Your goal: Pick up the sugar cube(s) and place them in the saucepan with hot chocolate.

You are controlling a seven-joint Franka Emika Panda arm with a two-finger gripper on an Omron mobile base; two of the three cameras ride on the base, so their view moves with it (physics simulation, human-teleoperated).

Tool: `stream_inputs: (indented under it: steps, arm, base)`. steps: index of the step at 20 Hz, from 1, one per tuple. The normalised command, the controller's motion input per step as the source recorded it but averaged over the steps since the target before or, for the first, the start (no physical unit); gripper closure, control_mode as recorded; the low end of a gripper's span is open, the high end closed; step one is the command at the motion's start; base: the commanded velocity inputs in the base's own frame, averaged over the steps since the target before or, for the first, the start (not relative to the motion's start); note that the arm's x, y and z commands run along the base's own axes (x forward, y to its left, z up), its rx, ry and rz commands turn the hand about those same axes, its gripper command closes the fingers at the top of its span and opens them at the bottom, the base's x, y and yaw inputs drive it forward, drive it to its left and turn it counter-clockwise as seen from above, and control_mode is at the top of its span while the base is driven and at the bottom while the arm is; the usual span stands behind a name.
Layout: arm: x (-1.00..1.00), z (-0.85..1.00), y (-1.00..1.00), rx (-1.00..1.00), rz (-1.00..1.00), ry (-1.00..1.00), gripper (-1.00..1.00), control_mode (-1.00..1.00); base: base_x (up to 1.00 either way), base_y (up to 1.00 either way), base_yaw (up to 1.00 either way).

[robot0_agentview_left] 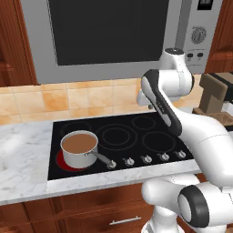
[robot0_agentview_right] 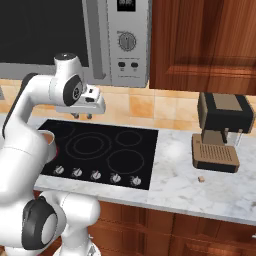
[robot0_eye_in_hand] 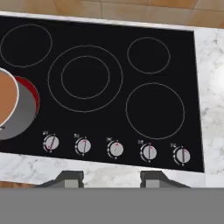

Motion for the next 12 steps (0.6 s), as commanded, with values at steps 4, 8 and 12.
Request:
stream_inputs:
  steps: [4, 8, 12]
  arm:
    - [0.02, -0.24, -0.09, 0.00, -0.04, -0.02, -1.00, -1.00]
    - [0.00, -0.75, -0.47, -0.05, -0.24, 0.13, -1.00, -1.00]
    - [0.25, -0.74, -1.00, -0.01, -0.10, 0.34, -1.00, -1.00]
  base:
    - [0.00, 0.00, 0.00]
    - [0.00, 0.00, 0.00]
    - [0.00, 0.00, 0.00]
